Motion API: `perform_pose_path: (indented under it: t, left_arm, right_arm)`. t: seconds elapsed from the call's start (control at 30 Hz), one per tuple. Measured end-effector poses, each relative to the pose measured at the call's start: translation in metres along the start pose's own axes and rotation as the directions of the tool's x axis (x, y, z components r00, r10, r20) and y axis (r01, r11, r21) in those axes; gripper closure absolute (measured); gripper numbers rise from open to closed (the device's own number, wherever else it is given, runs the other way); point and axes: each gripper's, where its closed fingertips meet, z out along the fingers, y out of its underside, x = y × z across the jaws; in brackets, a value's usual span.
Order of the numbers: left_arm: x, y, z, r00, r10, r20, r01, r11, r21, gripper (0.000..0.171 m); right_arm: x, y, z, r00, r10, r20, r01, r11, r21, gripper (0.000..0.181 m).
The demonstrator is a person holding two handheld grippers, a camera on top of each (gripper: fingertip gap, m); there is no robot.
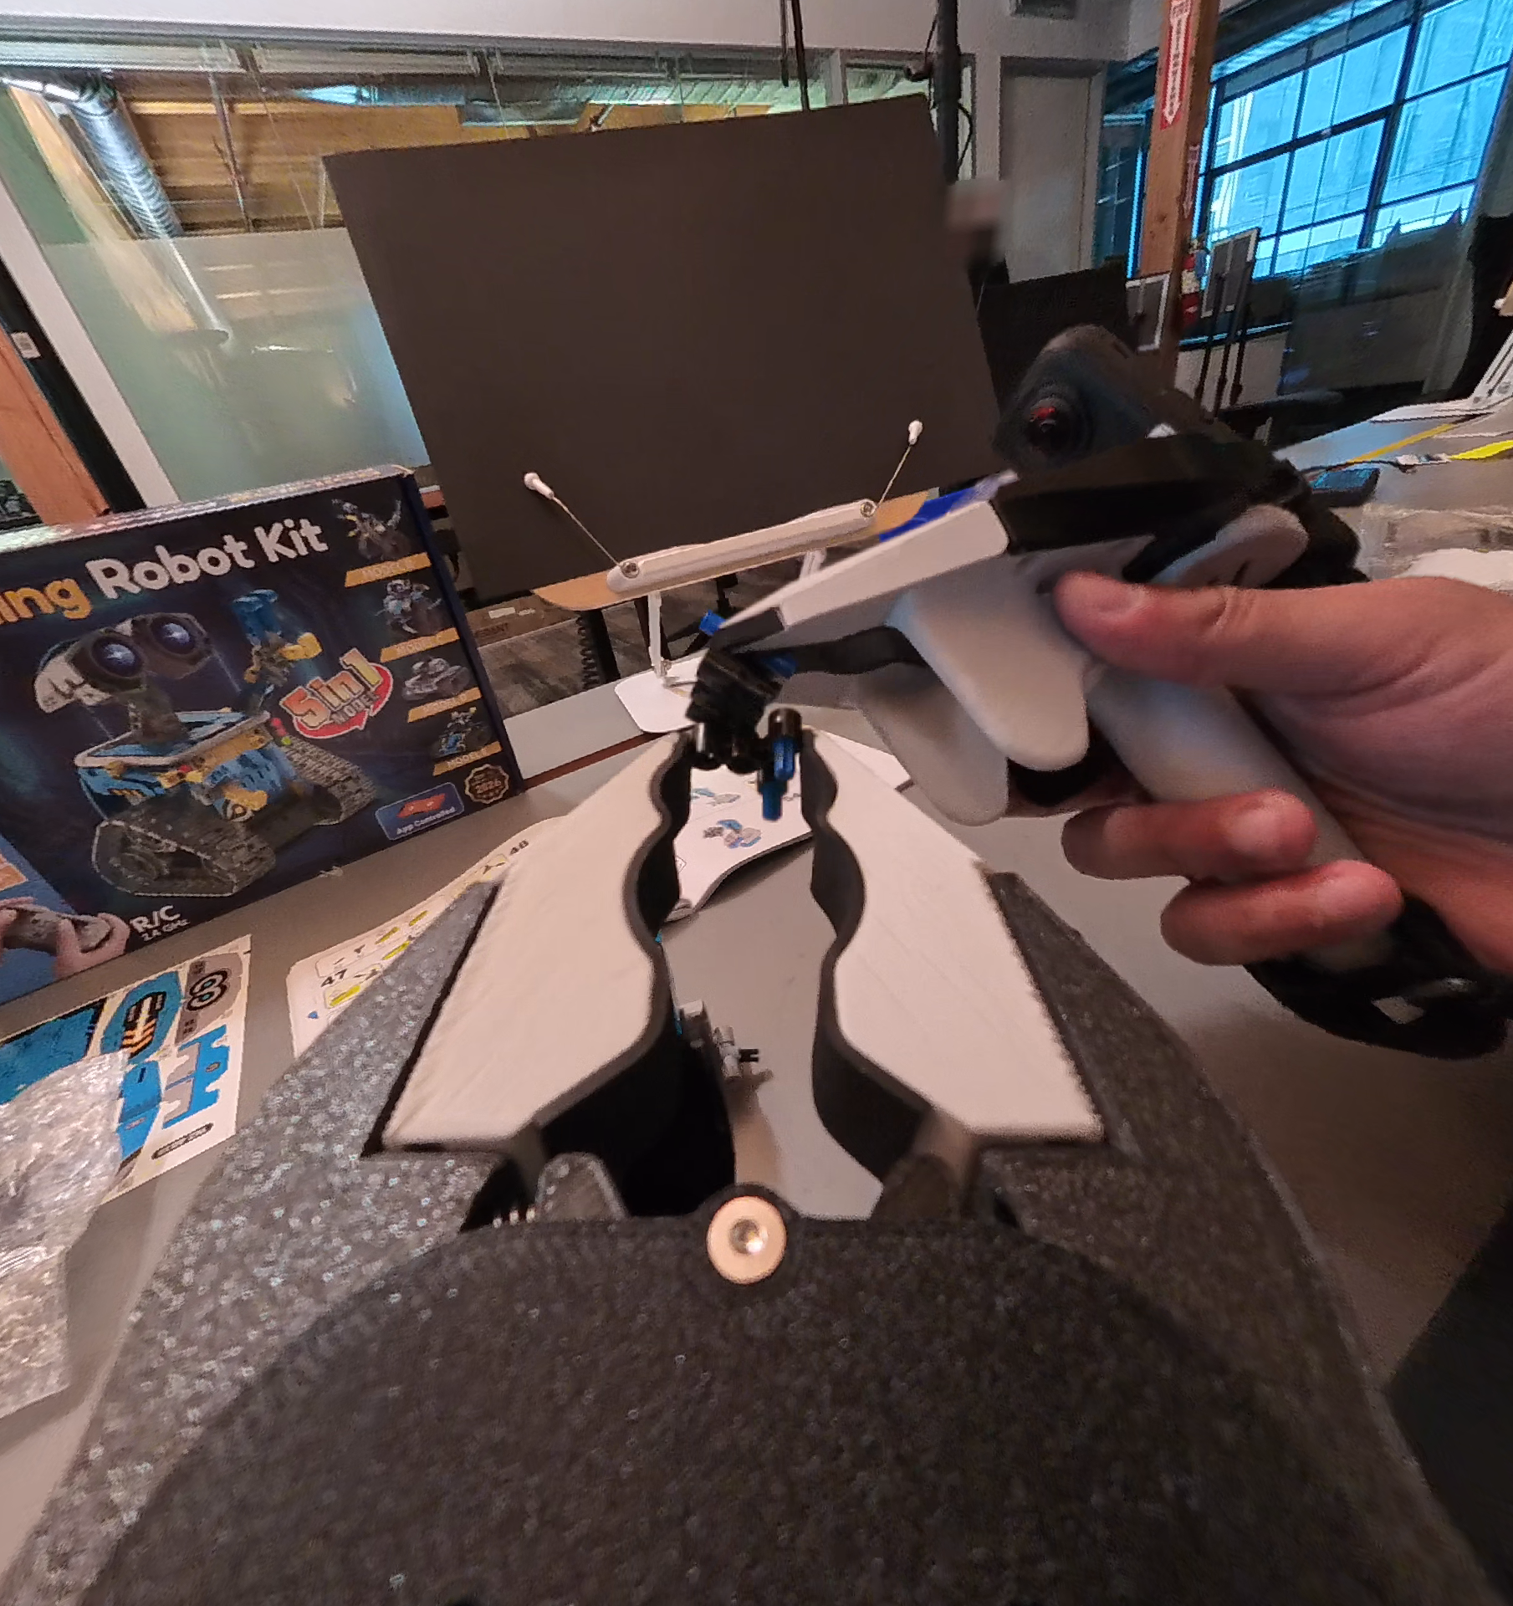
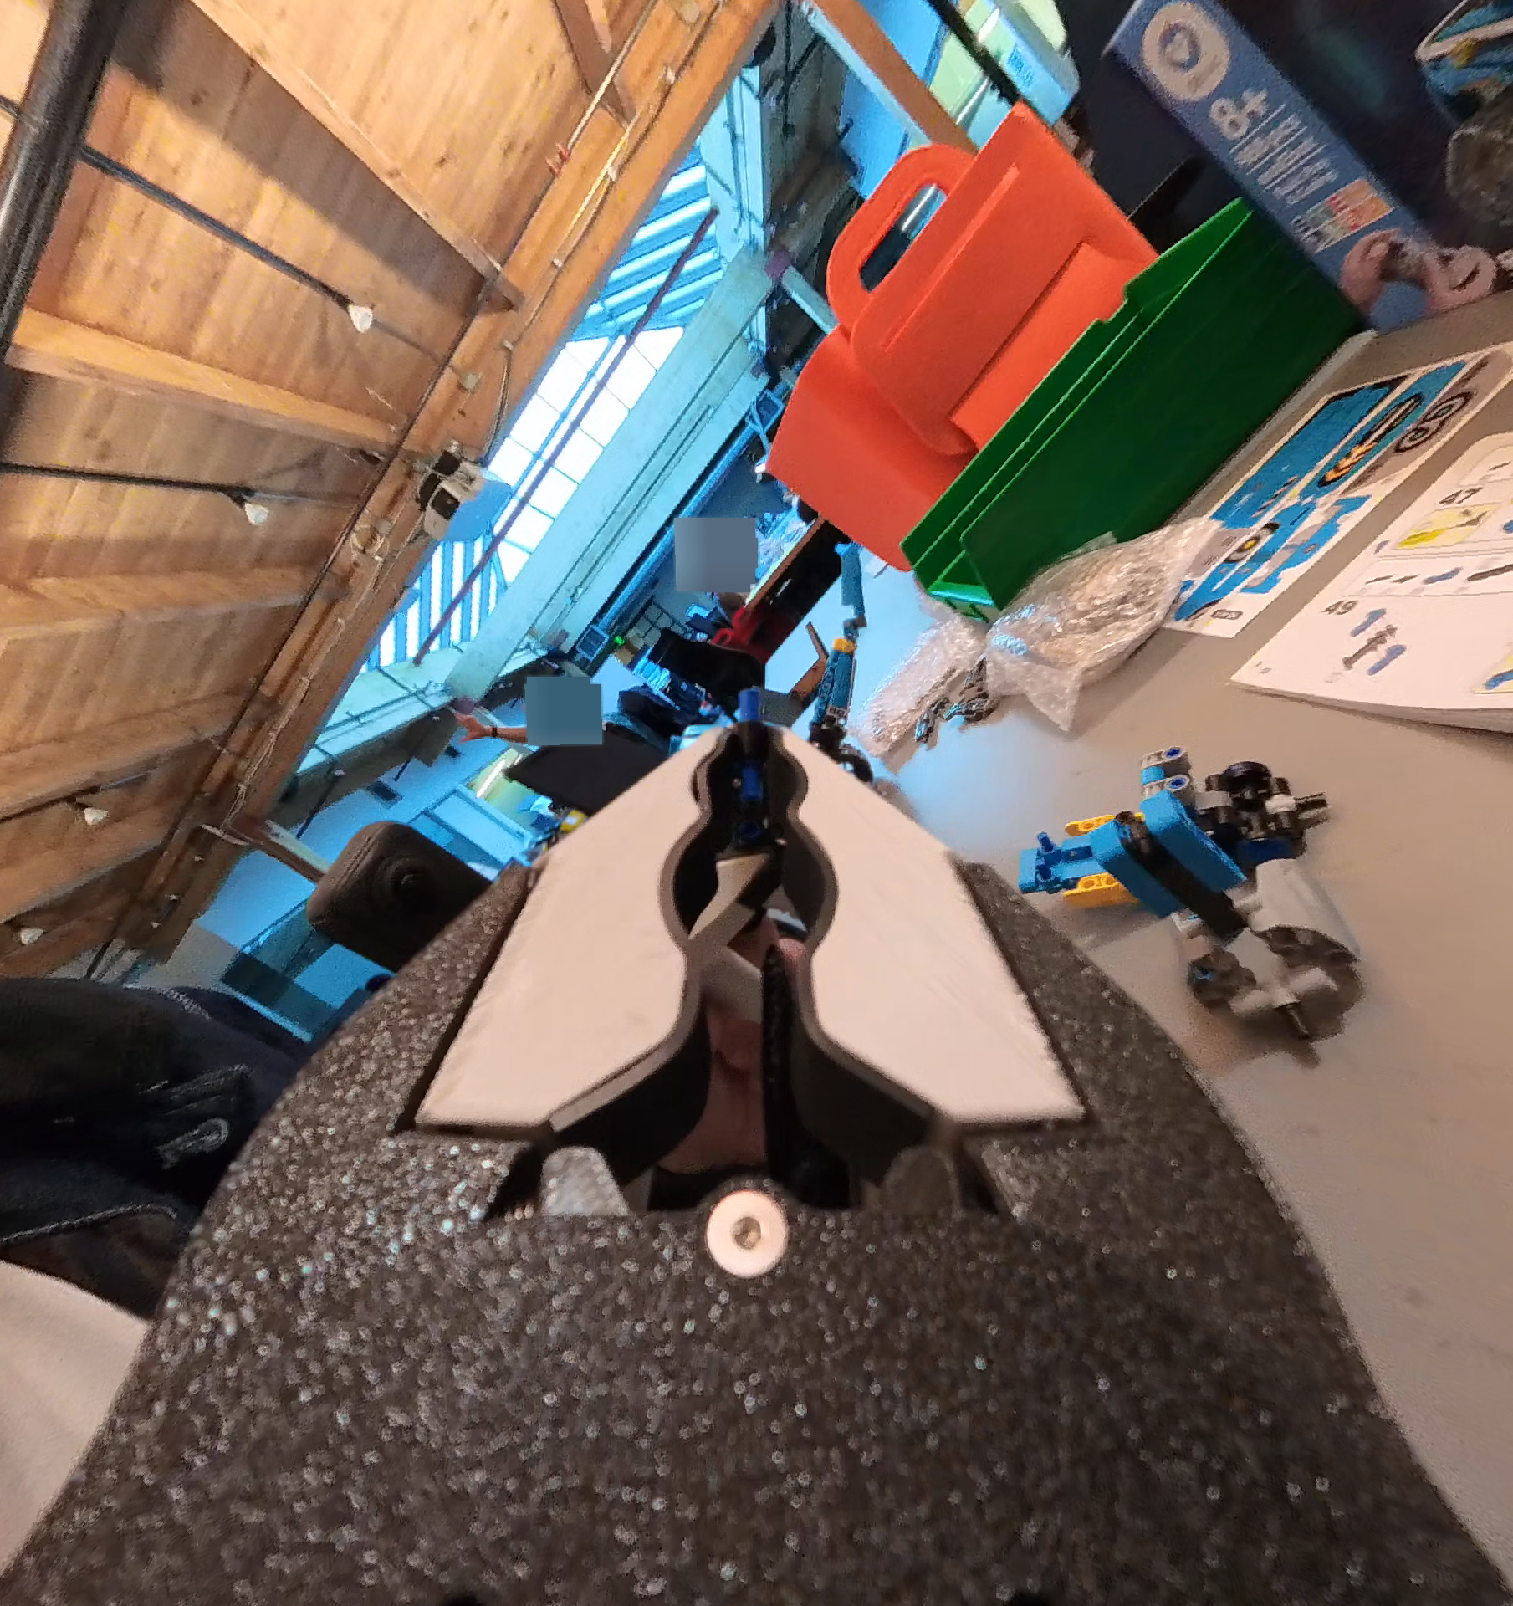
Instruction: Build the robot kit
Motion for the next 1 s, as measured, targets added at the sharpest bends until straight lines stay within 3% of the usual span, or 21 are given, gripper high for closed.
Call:
perform_pose_path:
  t: [0.17, 0.43, 0.8, 1.0]
  left_arm:
    - [0.000, 0.001, -0.001, 1.000, 0.017, 0.009, -0.017, 1.000, -0.006, 0.148]
    - [-0.003, -0.003, -0.006, 0.999, 0.047, 0.024, -0.047, 0.999, 0.013, 0.148]
    - [0.005, -0.017, -0.012, 0.995, 0.100, 0.000, -0.099, 0.990, 0.105, 0.148]
    - [0.005, -0.021, -0.013, 0.992, 0.124, 0.011, -0.124, 0.984, 0.125, 0.148]
  right_arm:
    - [0.002, 0.004, -0.001, 0.999, -0.037, -0.006, 0.037, 0.999, -0.013, 0.174]
    - [0.002, 0.007, -0.006, 0.978, 0.149, 0.146, -0.142, 0.988, -0.059, 0.175]
    - [-0.011, 0.006, -0.013, 0.813, 0.453, 0.366, -0.439, 0.890, -0.126, 0.175]
    - [-0.007, 0.011, -0.013, 0.874, 0.380, 0.303, -0.359, 0.925, -0.123, 0.175]
